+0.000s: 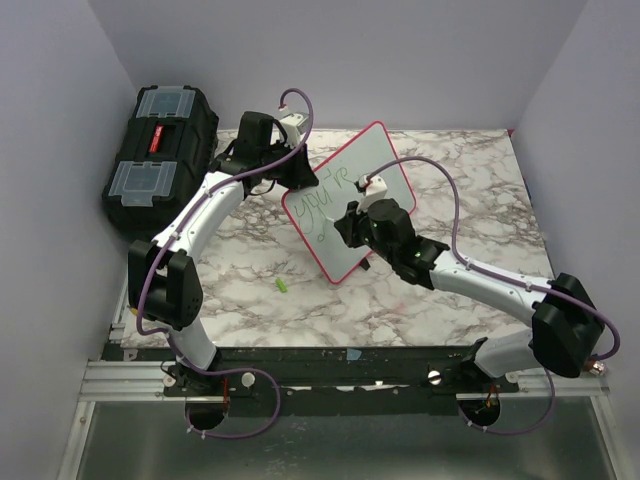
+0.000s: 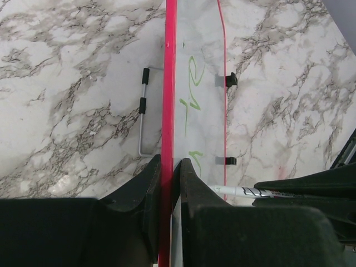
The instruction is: Write a sentence on the whiteboard
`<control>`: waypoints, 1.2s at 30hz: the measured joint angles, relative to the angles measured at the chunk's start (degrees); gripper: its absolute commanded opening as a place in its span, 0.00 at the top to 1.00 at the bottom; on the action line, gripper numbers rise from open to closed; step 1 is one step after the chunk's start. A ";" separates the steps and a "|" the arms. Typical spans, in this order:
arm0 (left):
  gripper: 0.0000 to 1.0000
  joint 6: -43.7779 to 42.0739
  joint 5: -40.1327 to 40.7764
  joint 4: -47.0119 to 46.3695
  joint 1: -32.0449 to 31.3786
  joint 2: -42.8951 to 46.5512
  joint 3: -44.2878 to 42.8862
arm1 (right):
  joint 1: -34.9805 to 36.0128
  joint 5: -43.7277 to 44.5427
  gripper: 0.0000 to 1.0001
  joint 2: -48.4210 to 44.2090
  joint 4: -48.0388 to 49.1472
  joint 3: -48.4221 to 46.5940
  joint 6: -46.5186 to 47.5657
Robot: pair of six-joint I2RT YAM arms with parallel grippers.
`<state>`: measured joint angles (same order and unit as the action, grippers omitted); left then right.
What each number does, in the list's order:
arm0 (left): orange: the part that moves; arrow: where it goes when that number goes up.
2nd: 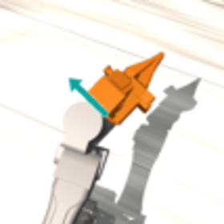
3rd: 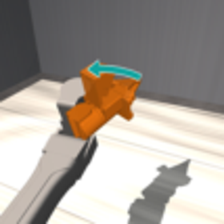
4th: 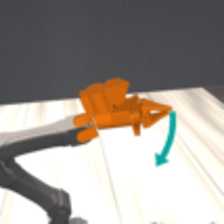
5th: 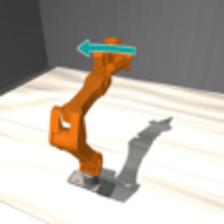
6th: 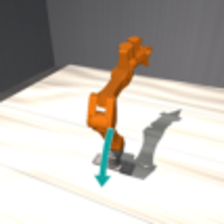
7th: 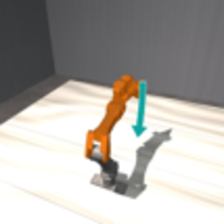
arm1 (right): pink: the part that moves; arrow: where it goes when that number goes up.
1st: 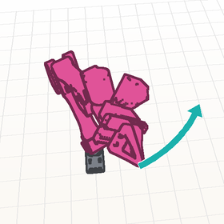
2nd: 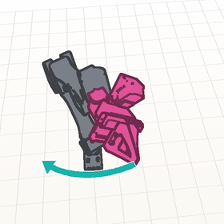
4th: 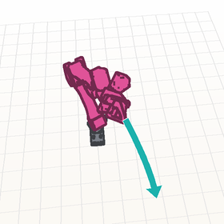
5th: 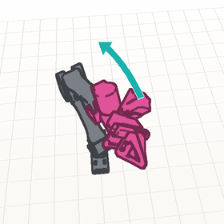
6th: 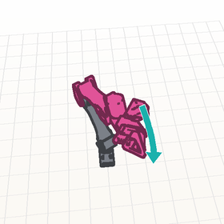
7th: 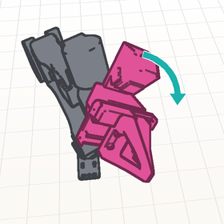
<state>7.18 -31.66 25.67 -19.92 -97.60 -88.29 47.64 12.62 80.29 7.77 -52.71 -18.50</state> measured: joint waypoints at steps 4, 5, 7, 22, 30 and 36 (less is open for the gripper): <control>1.00 0.00 0.00 0.24 0.00 0.00 -0.09 | 0.00 -0.02 0.99 -0.33 -0.09 0.98 -0.59; 1.00 0.00 0.00 0.24 0.00 0.00 -0.09 | 0.00 -0.04 0.99 -0.37 -0.09 1.11 -0.83; 1.00 0.00 0.00 0.26 0.00 0.00 -0.09 | 0.00 -0.09 0.99 -0.50 -0.09 1.36 -1.09; 1.00 0.22 -0.11 0.57 -0.09 0.00 -0.44 | 0.00 0.57 0.99 -2.49 -5.18 3.41 -1.79; 1.00 0.24 -0.26 0.87 -0.44 0.00 -0.92 | 0.00 1.90 0.99 -3.28 -8.74 2.05 -3.41; 1.00 0.24 -0.28 0.92 -0.46 0.00 -0.94 | 0.00 4.55 0.99 -2.05 -8.74 -1.95 -4.02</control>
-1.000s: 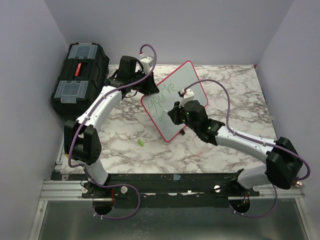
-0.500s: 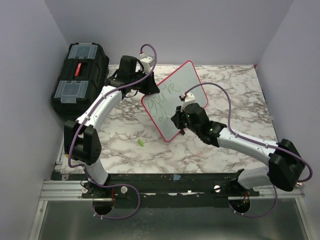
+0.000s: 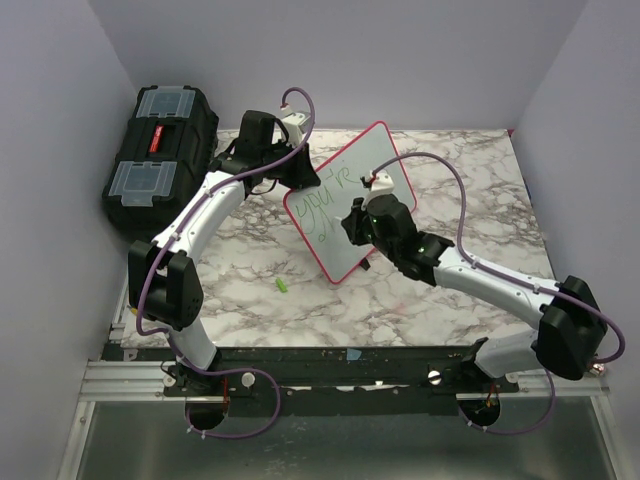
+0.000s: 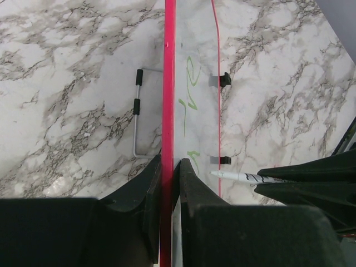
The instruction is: Write a sentence on the whiteboard
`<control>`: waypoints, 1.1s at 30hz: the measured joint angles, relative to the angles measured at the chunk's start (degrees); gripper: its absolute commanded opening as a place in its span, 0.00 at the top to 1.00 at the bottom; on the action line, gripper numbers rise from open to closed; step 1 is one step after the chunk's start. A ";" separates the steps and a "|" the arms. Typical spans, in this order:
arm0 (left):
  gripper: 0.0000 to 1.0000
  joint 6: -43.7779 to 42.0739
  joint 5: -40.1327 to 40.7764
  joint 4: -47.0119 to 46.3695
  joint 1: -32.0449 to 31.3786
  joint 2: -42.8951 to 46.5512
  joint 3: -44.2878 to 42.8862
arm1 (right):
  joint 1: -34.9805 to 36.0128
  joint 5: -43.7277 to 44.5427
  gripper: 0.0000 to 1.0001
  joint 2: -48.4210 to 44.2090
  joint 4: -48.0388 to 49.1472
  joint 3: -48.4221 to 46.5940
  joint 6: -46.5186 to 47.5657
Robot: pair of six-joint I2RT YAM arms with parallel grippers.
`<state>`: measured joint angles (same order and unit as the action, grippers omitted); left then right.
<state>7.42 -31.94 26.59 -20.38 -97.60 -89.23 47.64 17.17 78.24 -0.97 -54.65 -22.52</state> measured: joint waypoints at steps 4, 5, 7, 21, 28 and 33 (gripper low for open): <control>1.00 0.00 -0.02 0.00 0.00 0.00 0.00 | -0.02 1.57 0.99 1.81 0.04 -2.12 0.02; 1.00 0.00 -0.02 0.00 0.00 0.00 0.00 | -0.02 1.81 0.99 2.25 0.04 -2.38 0.02; 1.00 -0.04 0.00 0.04 0.00 0.00 0.00 | 0.00 2.21 0.99 2.80 0.02 -2.47 0.04; 1.00 -0.04 -0.02 0.09 0.02 -0.02 0.00 | -0.07 1.62 0.99 2.89 0.15 -2.29 0.09; 1.00 -0.04 -0.04 0.02 0.09 -0.24 -0.02 | -0.07 1.36 0.99 2.27 0.76 -0.13 0.07; 1.00 -0.04 -0.22 0.02 0.13 -0.57 -0.33 | -0.07 1.66 0.99 2.12 0.59 0.39 0.09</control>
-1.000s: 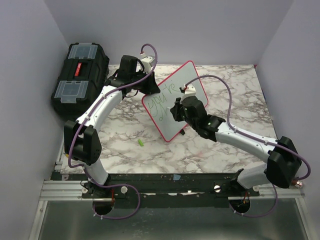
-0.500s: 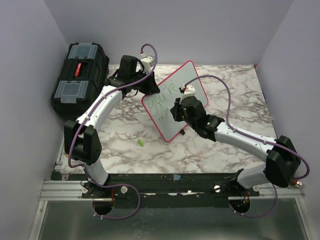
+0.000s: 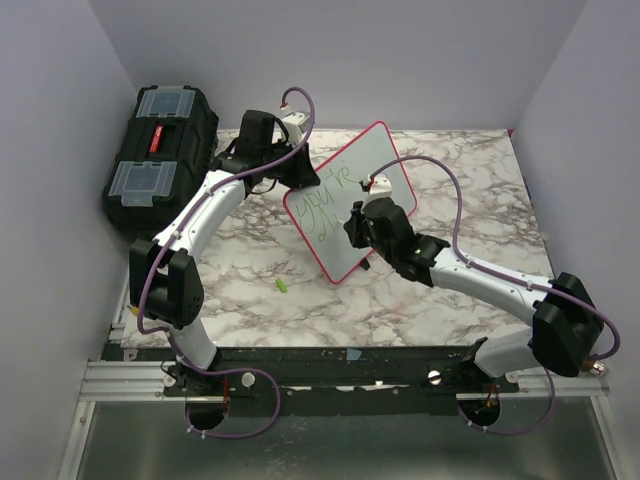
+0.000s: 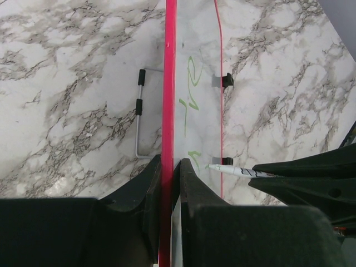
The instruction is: Write a sentence on the whiteboard
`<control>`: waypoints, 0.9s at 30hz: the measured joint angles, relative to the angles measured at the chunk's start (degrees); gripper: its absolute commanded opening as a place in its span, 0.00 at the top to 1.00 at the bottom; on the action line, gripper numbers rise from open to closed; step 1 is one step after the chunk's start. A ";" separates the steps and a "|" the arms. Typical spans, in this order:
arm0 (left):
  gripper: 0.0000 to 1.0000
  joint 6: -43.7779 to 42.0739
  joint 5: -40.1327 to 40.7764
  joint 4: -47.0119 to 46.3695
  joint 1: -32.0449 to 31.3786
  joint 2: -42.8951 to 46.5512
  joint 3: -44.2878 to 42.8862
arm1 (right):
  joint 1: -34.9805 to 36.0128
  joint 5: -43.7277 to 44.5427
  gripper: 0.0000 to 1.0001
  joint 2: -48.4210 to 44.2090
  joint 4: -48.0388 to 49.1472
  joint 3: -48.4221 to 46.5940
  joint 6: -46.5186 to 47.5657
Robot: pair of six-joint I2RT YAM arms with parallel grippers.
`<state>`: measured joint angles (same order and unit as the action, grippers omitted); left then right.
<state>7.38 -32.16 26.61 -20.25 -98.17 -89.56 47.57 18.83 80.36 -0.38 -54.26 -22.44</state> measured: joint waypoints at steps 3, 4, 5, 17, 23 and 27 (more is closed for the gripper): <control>1.00 0.00 -0.02 -0.04 0.00 -0.07 -0.02 | 0.00 0.79 0.99 0.00 -0.24 0.00 0.13; 1.00 0.02 -0.04 -0.11 0.00 -0.09 -0.02 | 0.00 1.07 0.99 0.00 -0.35 0.00 0.22; 1.00 0.00 -0.07 -0.17 0.00 -0.09 -0.02 | 0.00 1.36 1.00 0.00 -0.52 0.00 0.26; 1.00 0.02 -0.28 -0.26 0.00 -0.11 -0.04 | 0.00 5.11 0.99 1.62 -2.58 -2.32 1.51; 1.00 0.02 -0.42 -0.33 0.00 -0.20 -0.04 | -0.02 5.77 0.99 2.62 -2.51 -4.26 2.21; 1.00 0.00 -0.42 -0.46 0.00 -0.28 -0.02 | -0.02 5.73 0.99 3.02 -2.25 -4.83 2.67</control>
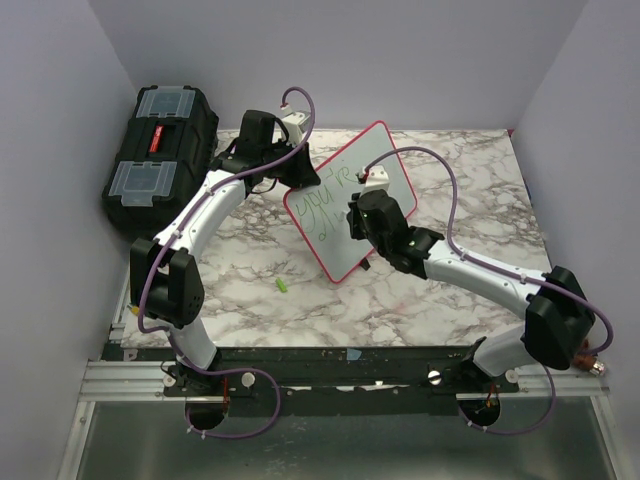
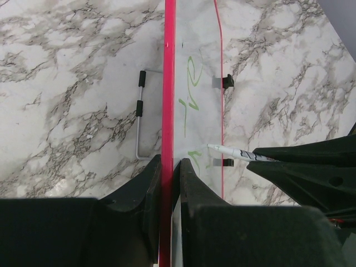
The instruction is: Write a sentence on the whiteboard
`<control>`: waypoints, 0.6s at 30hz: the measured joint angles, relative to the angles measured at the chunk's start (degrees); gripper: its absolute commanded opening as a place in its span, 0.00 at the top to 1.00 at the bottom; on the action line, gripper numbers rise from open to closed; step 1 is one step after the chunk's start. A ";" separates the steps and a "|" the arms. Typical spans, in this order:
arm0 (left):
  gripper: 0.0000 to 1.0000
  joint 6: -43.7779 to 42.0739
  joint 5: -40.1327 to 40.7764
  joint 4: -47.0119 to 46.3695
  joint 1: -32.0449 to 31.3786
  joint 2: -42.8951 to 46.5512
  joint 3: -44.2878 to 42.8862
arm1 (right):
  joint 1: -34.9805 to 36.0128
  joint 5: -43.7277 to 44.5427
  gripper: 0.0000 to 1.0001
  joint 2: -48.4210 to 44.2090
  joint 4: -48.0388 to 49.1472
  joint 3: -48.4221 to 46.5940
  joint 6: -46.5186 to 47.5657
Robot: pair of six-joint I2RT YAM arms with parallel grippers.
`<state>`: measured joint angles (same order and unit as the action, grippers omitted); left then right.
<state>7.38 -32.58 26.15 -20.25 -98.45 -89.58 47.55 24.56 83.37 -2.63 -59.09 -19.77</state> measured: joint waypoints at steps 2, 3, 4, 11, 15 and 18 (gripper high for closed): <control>1.00 0.02 0.00 -0.07 0.04 -0.04 -0.02 | 0.00 -0.04 0.99 0.13 0.00 -0.09 0.26; 1.00 0.02 0.00 -0.07 0.07 -0.07 0.00 | 0.00 -0.11 0.99 0.20 -0.02 -0.20 0.33; 1.00 0.02 0.00 -0.09 0.11 -0.09 0.00 | 0.00 -0.20 0.99 0.24 0.07 -0.28 0.35; 1.00 0.02 -0.02 -0.11 0.17 -0.13 0.00 | -0.04 -1.99 0.99 0.26 2.25 -0.55 0.33; 1.00 0.04 -0.04 -0.11 0.28 -0.24 0.00 | -0.04 -3.34 0.99 0.26 3.32 -0.55 0.31; 1.00 0.04 -0.04 -0.09 0.35 -0.28 0.00 | -0.04 -4.07 0.99 0.26 3.63 -0.55 0.28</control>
<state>7.42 -32.62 26.06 -19.90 -98.74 -89.58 47.51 20.49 83.64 0.99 -59.64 -19.49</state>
